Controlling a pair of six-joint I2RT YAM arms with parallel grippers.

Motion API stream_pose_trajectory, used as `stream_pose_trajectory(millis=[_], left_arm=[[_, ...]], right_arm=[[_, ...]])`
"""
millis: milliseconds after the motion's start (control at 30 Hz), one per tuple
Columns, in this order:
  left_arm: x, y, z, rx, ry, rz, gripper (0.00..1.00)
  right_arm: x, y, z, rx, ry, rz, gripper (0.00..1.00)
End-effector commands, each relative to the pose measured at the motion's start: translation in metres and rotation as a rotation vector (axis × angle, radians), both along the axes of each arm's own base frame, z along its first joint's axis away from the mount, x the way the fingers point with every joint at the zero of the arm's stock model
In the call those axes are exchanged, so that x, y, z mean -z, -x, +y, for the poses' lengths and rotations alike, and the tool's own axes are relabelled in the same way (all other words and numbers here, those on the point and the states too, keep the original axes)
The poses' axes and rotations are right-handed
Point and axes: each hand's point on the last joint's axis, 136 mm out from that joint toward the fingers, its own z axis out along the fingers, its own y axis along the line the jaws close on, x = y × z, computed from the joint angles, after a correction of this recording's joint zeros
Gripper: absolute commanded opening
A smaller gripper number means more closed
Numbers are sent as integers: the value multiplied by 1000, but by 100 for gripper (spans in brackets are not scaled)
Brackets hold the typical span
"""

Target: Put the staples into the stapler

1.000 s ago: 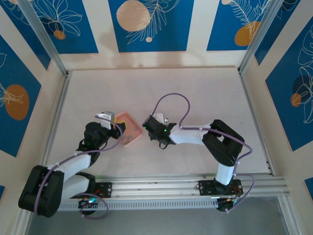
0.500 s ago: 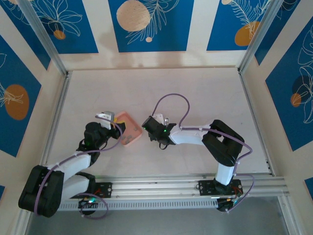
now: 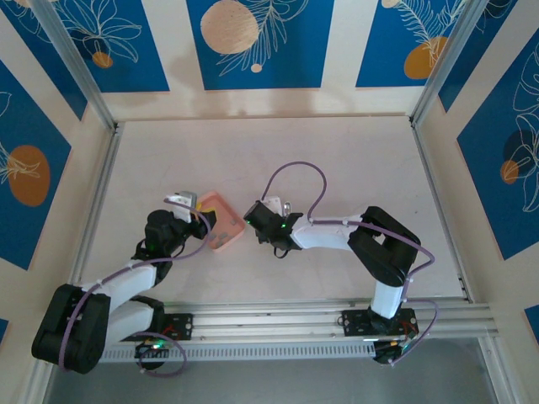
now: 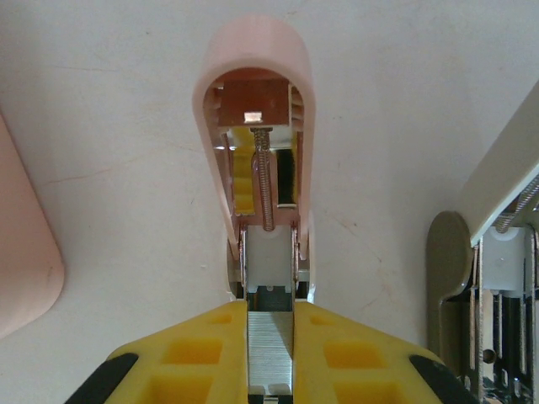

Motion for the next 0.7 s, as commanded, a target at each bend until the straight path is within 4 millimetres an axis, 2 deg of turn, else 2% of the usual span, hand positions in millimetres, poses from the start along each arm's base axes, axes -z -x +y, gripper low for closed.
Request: stream_pose_trajectory(millis=[0,367,667], left_arm=[[-6,3,-6,37,-3,-40,55],[-5,3,-6,37,-6,-39,55],[-4,4,-5,36,-7,-37,55]], right_arm=[[20,15,-12,11,61,56,18],[21,15,-8,0,58,63,19],[16,11,-5,-5,50,49,25]])
